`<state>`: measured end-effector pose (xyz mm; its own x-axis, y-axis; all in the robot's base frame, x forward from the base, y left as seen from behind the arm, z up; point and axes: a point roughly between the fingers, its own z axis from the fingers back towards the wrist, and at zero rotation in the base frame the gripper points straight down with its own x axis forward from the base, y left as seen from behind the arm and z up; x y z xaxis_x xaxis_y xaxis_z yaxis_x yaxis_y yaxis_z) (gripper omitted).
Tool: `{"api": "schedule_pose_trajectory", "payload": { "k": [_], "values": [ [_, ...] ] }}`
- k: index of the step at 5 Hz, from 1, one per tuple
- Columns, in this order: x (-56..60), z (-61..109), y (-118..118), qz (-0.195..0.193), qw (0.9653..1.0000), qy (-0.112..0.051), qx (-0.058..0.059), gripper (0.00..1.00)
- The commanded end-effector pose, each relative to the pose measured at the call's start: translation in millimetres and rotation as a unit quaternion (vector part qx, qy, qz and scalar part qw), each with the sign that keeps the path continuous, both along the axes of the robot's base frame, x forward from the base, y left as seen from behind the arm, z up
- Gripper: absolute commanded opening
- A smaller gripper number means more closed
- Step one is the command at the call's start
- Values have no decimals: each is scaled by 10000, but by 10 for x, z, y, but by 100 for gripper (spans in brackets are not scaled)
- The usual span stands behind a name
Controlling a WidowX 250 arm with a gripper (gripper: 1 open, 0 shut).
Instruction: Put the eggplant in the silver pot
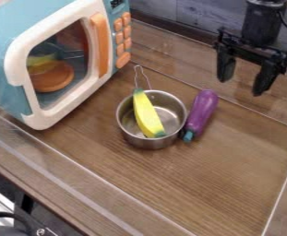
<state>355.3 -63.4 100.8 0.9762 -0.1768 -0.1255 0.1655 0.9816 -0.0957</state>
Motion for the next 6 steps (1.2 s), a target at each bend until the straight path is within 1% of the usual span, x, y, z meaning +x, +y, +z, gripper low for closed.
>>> {"api": "schedule_pose_trajectory", "payload": {
  "k": [1, 2, 3, 4, 6],
  "values": [
    [103, 418, -15, 124, 9984, -546, -45, 100],
    [137, 467, -54, 273, 9979, -577, -62, 100],
    [150, 406, 20, 460, 9971, -595, -72, 100],
    [136, 345, 89, 602, 9964, -587, -73, 100],
    [113, 353, 9, 547, 9967, -592, -104, 100]
  ]
}}
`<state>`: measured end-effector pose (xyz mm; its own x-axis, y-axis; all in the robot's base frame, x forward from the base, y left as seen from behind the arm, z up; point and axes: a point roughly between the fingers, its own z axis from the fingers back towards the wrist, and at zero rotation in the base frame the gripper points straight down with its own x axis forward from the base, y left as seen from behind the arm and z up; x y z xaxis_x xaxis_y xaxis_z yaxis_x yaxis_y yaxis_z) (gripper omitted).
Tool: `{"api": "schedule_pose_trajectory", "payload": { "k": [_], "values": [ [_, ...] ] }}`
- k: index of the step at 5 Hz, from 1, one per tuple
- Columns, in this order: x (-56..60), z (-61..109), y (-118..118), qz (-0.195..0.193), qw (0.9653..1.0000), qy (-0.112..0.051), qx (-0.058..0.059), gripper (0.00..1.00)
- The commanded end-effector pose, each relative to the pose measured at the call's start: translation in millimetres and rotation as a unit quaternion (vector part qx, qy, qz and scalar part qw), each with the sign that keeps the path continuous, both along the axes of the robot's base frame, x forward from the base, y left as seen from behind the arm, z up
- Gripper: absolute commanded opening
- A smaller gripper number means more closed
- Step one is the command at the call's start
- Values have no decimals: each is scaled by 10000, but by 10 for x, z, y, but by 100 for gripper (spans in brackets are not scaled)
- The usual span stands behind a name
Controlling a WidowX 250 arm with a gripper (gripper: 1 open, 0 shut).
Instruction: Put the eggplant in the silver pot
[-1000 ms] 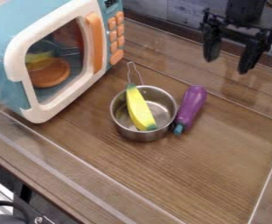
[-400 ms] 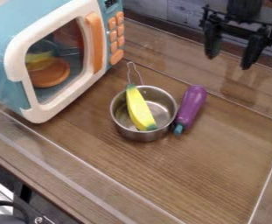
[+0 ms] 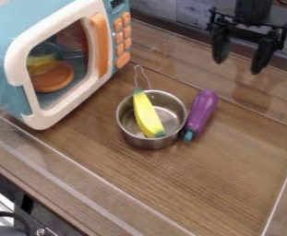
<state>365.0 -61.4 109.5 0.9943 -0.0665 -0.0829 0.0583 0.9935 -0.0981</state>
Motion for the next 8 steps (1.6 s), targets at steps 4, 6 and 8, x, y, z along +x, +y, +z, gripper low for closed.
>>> {"api": "schedule_pose_trajectory", "payload": {
  "k": [4, 6, 8],
  "values": [
    [-36, 265, -119, -242, 9988, -405, -99, 100],
    [-108, 256, -39, -342, 9987, -360, -129, 100],
    [-93, -134, -35, -449, 9984, -305, -160, 100]
  ]
}}
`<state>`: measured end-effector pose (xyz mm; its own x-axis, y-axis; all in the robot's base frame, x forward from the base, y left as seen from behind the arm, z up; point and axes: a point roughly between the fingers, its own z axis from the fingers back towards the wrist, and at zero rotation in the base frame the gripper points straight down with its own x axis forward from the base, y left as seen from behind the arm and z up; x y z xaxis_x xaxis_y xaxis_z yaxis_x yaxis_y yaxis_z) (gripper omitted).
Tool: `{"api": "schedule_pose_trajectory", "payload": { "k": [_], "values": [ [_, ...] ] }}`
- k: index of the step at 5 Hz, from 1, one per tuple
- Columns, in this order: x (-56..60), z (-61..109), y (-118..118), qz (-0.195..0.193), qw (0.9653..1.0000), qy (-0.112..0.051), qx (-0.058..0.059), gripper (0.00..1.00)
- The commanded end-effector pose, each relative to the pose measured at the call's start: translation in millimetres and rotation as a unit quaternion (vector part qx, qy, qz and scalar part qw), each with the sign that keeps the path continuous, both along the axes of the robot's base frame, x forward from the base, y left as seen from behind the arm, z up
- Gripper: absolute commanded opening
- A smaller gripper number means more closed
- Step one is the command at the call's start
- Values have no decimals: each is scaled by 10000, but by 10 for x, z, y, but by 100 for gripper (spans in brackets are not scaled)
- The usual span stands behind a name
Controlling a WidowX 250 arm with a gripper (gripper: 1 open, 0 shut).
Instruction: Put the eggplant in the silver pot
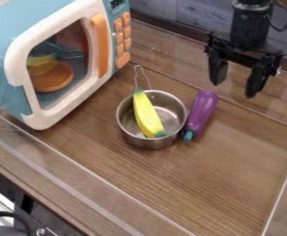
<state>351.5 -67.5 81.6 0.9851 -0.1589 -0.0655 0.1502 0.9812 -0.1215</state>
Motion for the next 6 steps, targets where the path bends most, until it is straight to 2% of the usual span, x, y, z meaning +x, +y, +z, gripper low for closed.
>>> {"api": "schedule_pose_trajectory", "payload": {
  "k": [1, 2, 4, 5, 6],
  "values": [
    [-6, 68, -20, -57, 9997, -212, -58, 100],
    [-51, 4, -59, -183, 9996, -210, -77, 100],
    [5, -378, 38, -465, 9986, -255, -91, 100],
    [-24, -308, 94, -581, 9976, -349, -129, 100],
    [-49, -265, 116, -715, 9967, -368, -139, 100]
  ]
}}
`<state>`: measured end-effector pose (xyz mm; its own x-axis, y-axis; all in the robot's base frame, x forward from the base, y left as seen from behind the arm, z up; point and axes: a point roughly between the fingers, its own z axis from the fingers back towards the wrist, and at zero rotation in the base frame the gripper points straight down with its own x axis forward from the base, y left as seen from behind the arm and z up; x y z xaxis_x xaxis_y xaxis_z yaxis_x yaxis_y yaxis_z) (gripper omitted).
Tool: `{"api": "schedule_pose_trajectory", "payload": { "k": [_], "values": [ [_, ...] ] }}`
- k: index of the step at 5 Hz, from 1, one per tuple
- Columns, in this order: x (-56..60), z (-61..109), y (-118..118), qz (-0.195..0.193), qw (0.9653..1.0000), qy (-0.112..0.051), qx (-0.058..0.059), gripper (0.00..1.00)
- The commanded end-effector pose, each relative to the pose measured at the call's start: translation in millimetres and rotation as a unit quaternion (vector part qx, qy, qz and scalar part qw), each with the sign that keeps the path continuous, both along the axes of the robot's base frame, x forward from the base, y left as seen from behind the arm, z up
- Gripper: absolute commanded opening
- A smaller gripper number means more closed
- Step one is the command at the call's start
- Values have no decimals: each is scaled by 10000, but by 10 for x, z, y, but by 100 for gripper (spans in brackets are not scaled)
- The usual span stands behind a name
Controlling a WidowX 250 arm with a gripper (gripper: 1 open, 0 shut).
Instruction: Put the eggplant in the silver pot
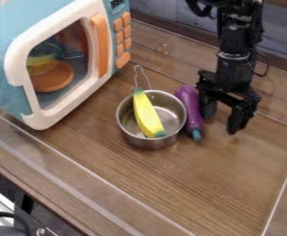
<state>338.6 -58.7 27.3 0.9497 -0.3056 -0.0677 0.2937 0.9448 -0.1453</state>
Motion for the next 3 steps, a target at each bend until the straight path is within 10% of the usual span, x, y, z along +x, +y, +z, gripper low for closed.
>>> {"api": "schedule_pose_trajectory", "payload": {
  "k": [1, 3],
  "values": [
    [39, 315, -46, 203, 9988, -432, -54, 100],
    [-11, 358, -104, 278, 9984, -478, -72, 100]
  ]
}}
